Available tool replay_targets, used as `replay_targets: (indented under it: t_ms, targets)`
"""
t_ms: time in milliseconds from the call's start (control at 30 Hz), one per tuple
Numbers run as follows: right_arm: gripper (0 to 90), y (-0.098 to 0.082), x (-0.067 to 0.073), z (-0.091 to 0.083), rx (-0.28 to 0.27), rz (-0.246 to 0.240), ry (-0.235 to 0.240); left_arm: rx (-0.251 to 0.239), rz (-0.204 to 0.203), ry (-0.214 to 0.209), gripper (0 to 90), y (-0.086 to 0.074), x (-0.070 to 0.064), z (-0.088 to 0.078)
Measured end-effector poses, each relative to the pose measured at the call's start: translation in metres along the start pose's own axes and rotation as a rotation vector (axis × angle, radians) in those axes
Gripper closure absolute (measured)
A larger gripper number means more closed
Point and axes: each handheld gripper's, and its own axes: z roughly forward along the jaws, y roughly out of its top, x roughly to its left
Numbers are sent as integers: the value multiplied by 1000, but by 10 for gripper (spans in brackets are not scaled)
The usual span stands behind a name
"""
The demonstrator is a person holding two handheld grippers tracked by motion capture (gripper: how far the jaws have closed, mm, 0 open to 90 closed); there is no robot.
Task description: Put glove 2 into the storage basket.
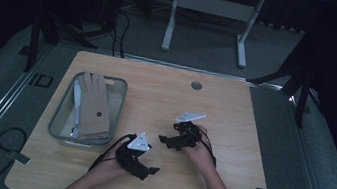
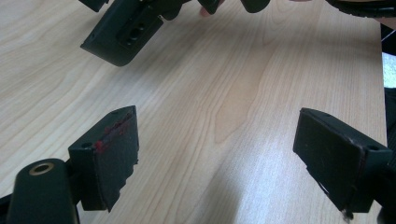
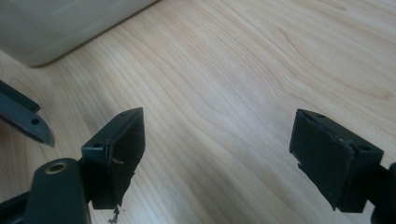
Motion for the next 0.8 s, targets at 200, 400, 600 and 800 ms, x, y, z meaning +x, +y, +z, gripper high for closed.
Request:
replay_targets:
  t_ms: [200, 400, 600, 800]
  targets:
    - [175, -11, -4, -2, -5, 9, -3, 5, 6, -15, 147, -1, -3, 7]
    - [175, -24, -8, -5, -7, 14, -3, 1, 23, -19, 147, -3, -4, 11]
    - [175, -31, -10, -7, -11, 19, -3, -3, 11, -31, 147, -2, -3, 11]
    - [175, -33, -9, -7, -6, 17, -8, -14, 3, -33, 146, -3, -1, 10]
